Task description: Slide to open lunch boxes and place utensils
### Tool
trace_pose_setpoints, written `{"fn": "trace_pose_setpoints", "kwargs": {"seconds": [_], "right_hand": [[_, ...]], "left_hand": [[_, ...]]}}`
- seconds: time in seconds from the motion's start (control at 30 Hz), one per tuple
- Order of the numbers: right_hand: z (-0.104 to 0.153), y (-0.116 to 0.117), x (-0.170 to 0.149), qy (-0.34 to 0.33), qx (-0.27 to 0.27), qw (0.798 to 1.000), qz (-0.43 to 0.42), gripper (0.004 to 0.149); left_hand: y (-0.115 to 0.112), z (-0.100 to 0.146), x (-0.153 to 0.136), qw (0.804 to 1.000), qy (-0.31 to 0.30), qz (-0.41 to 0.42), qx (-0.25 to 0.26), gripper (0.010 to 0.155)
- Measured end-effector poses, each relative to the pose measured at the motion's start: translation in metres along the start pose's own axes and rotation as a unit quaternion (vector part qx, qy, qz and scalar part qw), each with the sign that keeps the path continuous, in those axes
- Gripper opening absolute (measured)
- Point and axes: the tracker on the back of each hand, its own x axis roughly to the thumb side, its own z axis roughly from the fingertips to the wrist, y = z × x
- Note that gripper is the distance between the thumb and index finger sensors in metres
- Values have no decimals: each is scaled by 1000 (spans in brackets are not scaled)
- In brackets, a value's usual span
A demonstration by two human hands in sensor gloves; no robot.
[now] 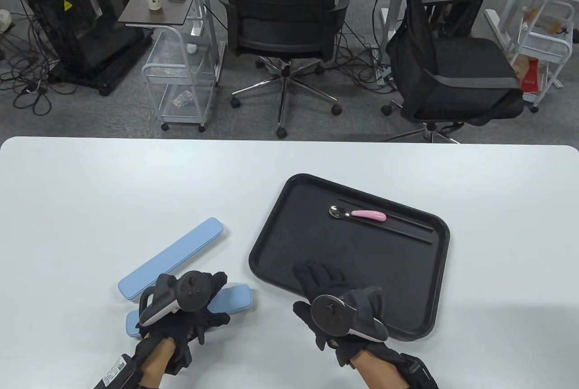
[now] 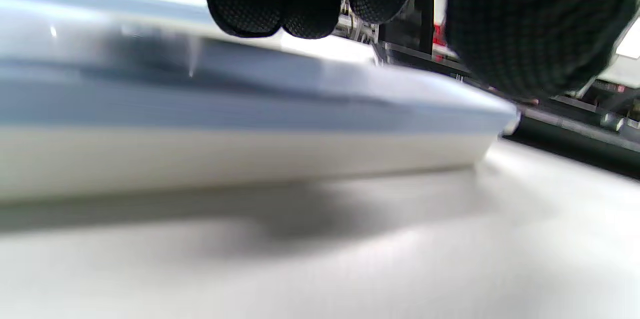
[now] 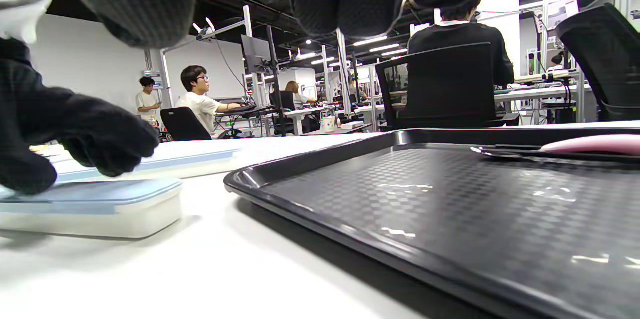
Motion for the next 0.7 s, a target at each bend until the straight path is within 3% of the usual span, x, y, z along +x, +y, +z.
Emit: {"fn": "trace_pose_setpoints", "kwargs": {"seconds": [0.17,0.23,0.5,0.7], "right_hand": [[0,-2,-3,4,-2,1000,-3,75],[-1,-3,-5,7,-3,1000,-7,75],[0,-5,-10,12,-7,1000,-10,74],[0,-7,-16,19,-9,1000,-12,74]], "left_hand": [[33,9,-7,994,19,26,103,81],[43,5,-12,992,46,37,112,81],[55,-31,-38,985,152,13,83,81],[46,-61,-60,975,218,-11,41,84]]}}
